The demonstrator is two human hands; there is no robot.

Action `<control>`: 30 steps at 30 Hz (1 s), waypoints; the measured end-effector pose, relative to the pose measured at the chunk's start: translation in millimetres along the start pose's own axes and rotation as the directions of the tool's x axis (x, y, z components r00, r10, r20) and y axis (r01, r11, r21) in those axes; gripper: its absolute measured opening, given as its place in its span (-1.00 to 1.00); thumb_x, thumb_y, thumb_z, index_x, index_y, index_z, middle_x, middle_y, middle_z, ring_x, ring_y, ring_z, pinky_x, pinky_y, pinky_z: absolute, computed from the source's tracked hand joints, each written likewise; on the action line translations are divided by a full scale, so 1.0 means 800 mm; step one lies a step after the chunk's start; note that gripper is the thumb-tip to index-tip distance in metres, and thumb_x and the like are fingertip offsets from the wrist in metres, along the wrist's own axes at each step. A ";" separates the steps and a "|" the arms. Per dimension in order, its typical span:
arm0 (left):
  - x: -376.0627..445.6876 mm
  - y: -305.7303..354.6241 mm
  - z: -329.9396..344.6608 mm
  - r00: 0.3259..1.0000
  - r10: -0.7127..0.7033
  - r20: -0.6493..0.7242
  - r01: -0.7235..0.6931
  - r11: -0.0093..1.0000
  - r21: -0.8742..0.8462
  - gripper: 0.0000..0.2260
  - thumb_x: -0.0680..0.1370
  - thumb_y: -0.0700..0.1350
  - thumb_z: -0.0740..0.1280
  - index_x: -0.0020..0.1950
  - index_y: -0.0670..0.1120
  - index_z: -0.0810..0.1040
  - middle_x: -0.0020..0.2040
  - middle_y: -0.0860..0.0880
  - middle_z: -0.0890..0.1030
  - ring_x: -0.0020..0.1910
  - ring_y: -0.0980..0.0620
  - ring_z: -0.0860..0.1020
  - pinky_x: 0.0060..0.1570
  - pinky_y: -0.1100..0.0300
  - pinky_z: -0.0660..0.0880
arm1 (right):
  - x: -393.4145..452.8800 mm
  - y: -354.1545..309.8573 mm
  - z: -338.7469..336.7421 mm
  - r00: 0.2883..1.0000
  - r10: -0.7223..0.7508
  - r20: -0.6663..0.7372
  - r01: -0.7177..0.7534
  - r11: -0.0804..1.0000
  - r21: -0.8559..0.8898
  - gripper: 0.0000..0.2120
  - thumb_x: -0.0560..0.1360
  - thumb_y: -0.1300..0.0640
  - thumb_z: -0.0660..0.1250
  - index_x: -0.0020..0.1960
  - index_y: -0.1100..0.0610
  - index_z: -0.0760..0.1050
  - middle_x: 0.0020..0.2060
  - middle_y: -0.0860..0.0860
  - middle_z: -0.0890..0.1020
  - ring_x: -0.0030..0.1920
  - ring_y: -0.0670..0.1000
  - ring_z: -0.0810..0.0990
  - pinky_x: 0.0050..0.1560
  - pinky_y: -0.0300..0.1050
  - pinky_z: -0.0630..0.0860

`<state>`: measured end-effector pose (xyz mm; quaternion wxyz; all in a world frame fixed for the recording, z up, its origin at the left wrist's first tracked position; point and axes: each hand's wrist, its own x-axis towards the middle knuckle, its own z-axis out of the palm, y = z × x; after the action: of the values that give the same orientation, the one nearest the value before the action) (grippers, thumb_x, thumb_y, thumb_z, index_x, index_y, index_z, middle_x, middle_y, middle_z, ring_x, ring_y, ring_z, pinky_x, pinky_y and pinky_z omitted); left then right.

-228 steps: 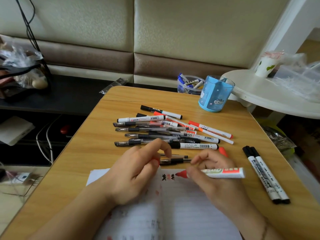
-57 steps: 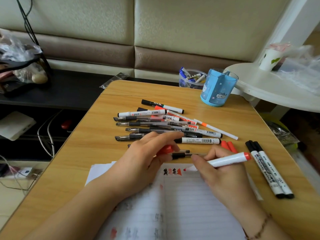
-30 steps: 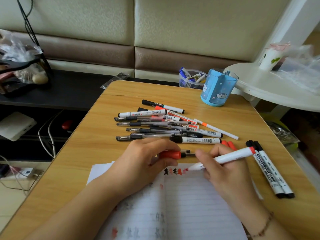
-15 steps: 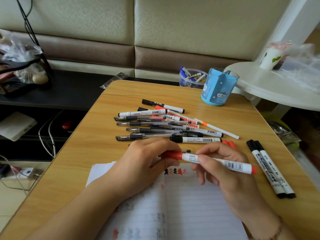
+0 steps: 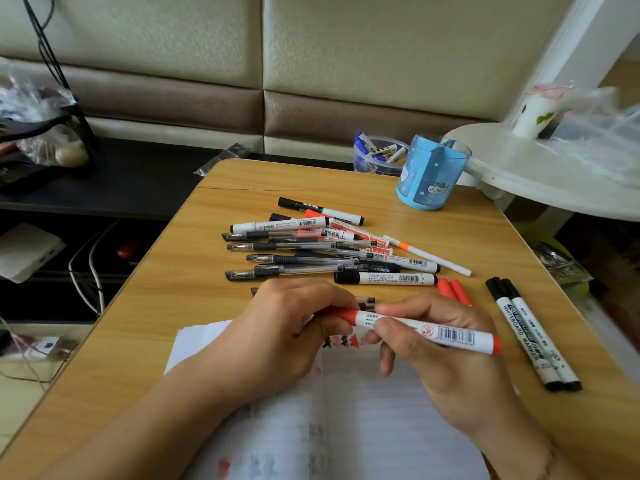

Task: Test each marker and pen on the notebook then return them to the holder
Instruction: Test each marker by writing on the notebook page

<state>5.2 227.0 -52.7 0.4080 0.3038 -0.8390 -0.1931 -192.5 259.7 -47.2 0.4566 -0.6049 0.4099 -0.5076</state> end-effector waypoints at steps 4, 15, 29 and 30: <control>-0.001 0.000 0.000 0.999 0.013 0.039 -0.013 1.000 -0.012 -0.88 0.51 -0.28 0.37 0.01 -0.16 0.63 -0.14 0.12 0.62 -0.20 0.19 0.56 -0.21 0.32 0.47 | -0.004 -0.004 -0.001 1.000 -0.017 0.001 0.017 0.995 -0.103 -0.70 0.32 -0.21 0.49 -0.12 0.00 0.68 -0.32 0.21 0.68 -0.40 0.11 0.65 -0.30 0.04 0.62; -0.003 -0.008 0.004 0.996 -0.063 -0.065 0.059 0.997 -0.057 -0.51 0.47 0.08 0.40 0.39 0.05 0.43 0.12 0.19 0.62 0.08 0.21 0.59 -0.01 0.22 0.57 | -0.008 -0.032 -0.018 0.978 -0.201 0.059 0.209 0.935 -0.286 -0.82 0.41 -0.05 0.46 0.00 -0.07 0.63 -0.12 -0.11 0.70 -0.18 -0.02 0.68 -0.29 -0.09 0.63; -0.010 -0.021 0.005 0.991 -0.130 -0.029 0.129 0.991 -0.036 -0.58 0.55 0.03 0.32 0.41 0.14 0.40 0.11 0.21 0.55 0.14 0.11 0.53 -0.21 0.28 0.61 | -0.031 -0.016 -0.179 0.973 0.133 0.187 0.169 0.131 -0.977 -0.27 0.39 -0.55 0.05 0.38 -0.14 0.40 0.16 -0.27 0.45 0.24 -0.17 0.33 0.14 -0.04 0.30; -0.010 -0.022 0.005 0.990 -0.136 -0.032 0.134 0.990 -0.043 -0.58 0.55 0.00 0.33 0.41 0.13 0.40 0.11 0.20 0.55 0.14 0.11 0.52 -0.21 0.28 0.61 | -0.028 -0.014 -0.179 0.975 0.115 0.190 0.175 0.131 -0.976 -0.30 0.42 -0.54 0.02 0.35 -0.15 0.42 0.13 -0.27 0.47 0.21 -0.17 0.34 0.12 -0.05 0.30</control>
<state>12.0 219.7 -69.8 0.4149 0.3548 -0.8050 -0.2322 -337.1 264.7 -32.1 -0.0242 -0.8149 0.5770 -0.0501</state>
